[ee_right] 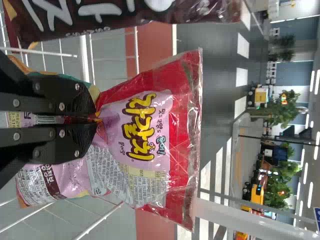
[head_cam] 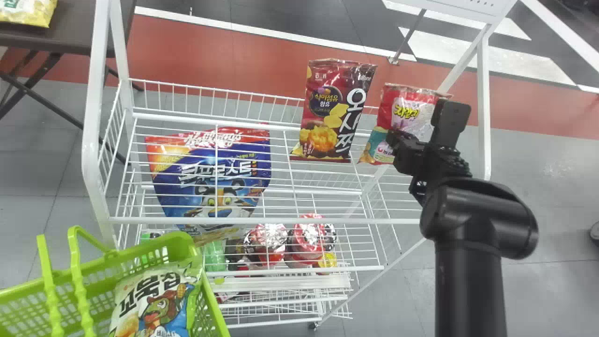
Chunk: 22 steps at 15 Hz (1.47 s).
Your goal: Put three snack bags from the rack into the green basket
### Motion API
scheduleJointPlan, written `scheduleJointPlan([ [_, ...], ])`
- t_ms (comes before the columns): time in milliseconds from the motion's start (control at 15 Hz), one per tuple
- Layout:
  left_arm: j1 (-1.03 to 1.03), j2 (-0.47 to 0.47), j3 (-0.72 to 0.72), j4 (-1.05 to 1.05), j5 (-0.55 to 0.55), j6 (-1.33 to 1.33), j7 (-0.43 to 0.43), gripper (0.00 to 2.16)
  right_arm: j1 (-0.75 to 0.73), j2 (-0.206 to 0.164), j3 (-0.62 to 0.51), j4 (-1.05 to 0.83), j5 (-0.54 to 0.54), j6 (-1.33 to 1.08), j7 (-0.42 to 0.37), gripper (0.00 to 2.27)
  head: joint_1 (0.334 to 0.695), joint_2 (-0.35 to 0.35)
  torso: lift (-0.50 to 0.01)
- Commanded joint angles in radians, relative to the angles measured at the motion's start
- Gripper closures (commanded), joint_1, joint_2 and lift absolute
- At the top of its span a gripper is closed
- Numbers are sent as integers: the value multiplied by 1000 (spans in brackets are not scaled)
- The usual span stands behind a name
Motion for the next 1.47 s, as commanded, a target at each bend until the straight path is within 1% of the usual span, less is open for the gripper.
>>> scheduleJointPlan([
  [0,0,-1,-1,2,0,-2,0,2148,68,4,-2,-156,-62,87,1,2253,695,-350,0],
  [200,0,-1,1,2,0,-2,0,2148,160,14,-10,-363,-150,240,4,2253,695,-350,0],
  [400,0,-3,1,2,0,-2,0,2148,260,34,-28,-602,-262,504,24,2253,695,-350,0],
  [533,-1,-5,-5,2,0,-2,0,2148,317,53,-46,-714,-372,642,47,2253,695,-350,0],
  [733,-3,-5,-8,2,0,-2,2,2148,358,86,-46,-841,-535,883,111,2253,695,-340,0],
  [800,-3,-5,-11,2,0,-2,3,2148,361,94,-27,-860,-576,883,128,2253,695,-313,0],
  [867,-3,-6,-13,2,0,-2,3,2148,363,96,0,-867,-602,883,137,2253,695,-244,0],
  [1067,-1,-6,-16,2,2,-2,2,2148,367,96,95,-861,-653,883,151,2253,695,-135,0],
  [1133,-1,-6,-16,2,3,-2,2,2148,367,96,118,-851,-676,883,151,2253,695,-68,0],
  [1333,-1,-6,-16,-4,5,-2,2,2148,364,96,135,-841,-705,883,151,2253,695,10,0],
  [1400,-5,-6,-16,-5,6,-2,3,2148,367,96,135,-834,-714,883,162,2253,695,37,0],
])
